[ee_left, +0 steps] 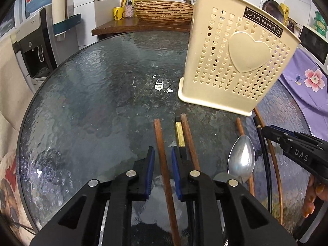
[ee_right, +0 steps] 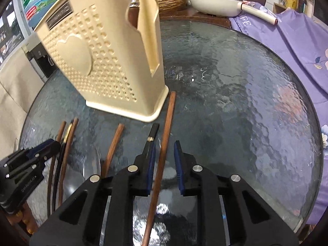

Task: Organize utensils
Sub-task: 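Grasp another brown chopstick with the right tool while the left tool grasps a chopstick, then lift the chopstick with the right tool while the left tool carries its chopstick toward the holder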

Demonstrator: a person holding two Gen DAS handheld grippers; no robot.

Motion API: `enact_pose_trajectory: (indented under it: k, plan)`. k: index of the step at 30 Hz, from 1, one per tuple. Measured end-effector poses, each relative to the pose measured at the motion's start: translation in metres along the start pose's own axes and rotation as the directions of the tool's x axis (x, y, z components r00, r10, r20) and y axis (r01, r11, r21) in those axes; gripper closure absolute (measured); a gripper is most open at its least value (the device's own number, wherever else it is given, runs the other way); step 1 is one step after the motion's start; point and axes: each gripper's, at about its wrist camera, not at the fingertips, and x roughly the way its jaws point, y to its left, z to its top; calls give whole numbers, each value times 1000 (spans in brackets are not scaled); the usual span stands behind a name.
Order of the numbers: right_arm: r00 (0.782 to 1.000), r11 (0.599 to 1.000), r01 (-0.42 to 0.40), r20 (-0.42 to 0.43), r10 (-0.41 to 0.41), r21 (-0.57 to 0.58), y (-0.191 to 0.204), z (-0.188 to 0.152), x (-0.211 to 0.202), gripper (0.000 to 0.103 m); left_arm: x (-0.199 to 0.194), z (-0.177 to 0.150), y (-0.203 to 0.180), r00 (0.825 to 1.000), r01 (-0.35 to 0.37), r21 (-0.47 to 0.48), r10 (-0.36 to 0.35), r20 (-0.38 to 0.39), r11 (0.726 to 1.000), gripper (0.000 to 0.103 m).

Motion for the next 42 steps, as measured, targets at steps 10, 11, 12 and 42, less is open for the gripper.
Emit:
enact_pose_trajectory:
  k: [10,11,12,42]
  plan:
    - [1000,998,-28,5,27,48,-14,17,15,95,8,10,0,1000,9,-2,-9,-12,1000,95]
    - [1000,999,-27,6,27,44,-14,17,15,95,8,10,0,1000,9,-1,-9,-10,1000,95]
    - [1000,999,-23,5,23,35,-14,18,16,95,8,9,0,1000,9,-1,-9,-9,1000,95]
    - [991,991,-105,93,97,84,-23,-7,-25,96,-3,9,9,999,48,-25,-48,16,999,96]
